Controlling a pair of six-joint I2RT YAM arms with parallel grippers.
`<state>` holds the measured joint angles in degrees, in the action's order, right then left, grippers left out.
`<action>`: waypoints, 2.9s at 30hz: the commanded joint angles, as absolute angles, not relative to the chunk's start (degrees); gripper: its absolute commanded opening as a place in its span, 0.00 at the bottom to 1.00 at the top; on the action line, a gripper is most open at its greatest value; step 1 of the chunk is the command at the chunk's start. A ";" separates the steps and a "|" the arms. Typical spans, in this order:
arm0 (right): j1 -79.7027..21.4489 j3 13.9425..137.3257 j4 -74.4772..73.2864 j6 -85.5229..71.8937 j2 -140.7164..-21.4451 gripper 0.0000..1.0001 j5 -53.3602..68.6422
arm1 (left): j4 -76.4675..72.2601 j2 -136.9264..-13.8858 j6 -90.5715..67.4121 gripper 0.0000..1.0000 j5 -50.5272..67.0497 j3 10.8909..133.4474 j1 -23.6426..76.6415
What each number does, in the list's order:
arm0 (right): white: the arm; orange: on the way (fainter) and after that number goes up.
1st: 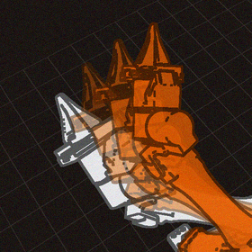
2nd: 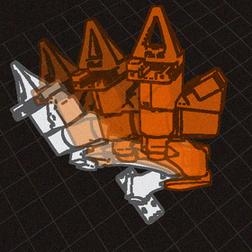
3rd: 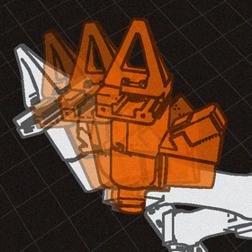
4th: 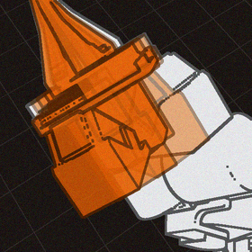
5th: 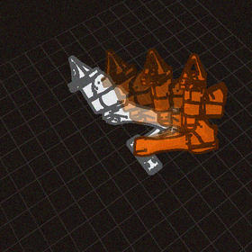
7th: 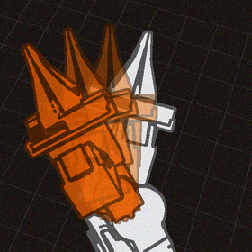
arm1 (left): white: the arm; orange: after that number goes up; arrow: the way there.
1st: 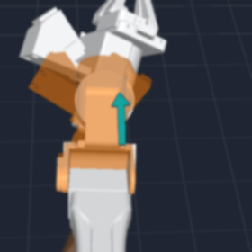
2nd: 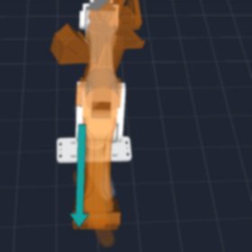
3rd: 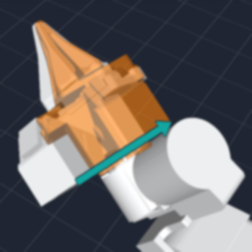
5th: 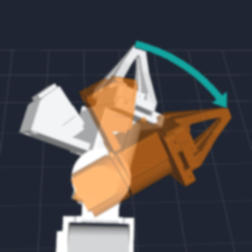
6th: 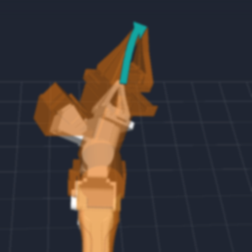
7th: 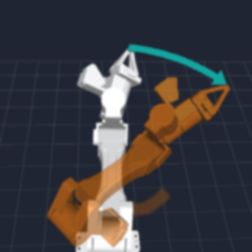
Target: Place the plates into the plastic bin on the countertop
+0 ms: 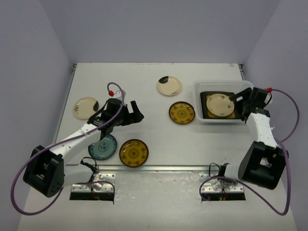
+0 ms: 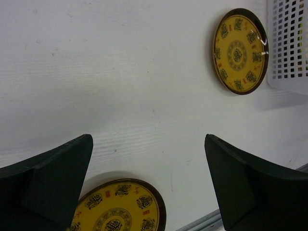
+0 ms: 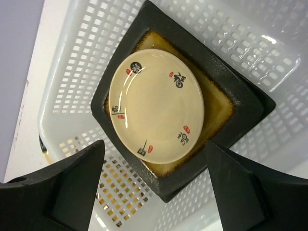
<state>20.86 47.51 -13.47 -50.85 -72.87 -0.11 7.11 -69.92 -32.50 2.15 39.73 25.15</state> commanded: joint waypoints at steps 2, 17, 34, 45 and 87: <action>20.57 46.72 -16.52 -45.71 -63.66 0.91 0.53 | -1.62 -79.71 -35.12 1.00 1.10 50.96 25.24; 14.16 32.59 -6.15 -45.53 -48.34 0.98 45.79 | 5.86 -126.84 -35.87 0.97 5.04 95.84 22.16; 14.10 28.02 -0.93 -49.45 -42.24 0.97 50.15 | 9.88 -150.14 -36.81 0.47 17.04 117.06 17.97; 14.06 26.47 -0.35 -48.39 -43.97 0.99 50.55 | 7.78 -147.91 -38.25 0.00 22.27 112.81 16.53; -6.68 36.35 6.27 -49.58 -67.55 0.00 24.09 | 2.13 -56.12 -36.61 1.00 2.56 37.23 25.75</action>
